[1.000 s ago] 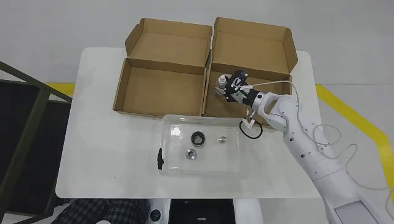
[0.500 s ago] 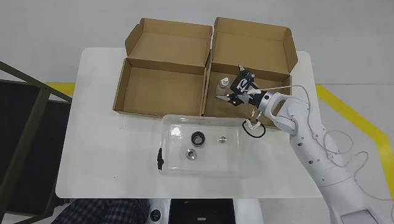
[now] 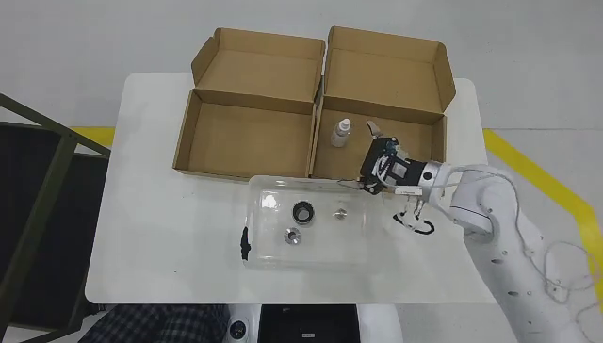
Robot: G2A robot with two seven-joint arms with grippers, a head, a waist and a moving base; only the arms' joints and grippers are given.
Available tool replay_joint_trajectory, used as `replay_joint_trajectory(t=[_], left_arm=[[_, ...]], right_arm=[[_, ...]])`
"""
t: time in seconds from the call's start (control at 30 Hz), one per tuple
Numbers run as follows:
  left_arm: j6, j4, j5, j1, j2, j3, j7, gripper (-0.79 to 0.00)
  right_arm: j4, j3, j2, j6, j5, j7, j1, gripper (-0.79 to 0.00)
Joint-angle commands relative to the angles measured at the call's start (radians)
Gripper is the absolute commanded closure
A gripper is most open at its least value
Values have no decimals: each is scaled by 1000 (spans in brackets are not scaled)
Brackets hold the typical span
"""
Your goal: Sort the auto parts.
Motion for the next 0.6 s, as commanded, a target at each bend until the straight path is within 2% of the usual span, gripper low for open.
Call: replay_joint_trajectory(t=[0.0, 0.27, 0.57], left_arm=[[0, 0, 0, 0, 0, 0, 0, -785], [0, 0, 0, 0, 0, 0, 0, -785], [0, 0, 0, 0, 0, 0, 0, -785]], right_arm=[[-52, 16, 6, -13, -6, 14, -41, -785], [-183, 40, 22, -35, -101, -14, -188, -785], [-229, 16, 35, -76, -249, -69, -291, -785]])
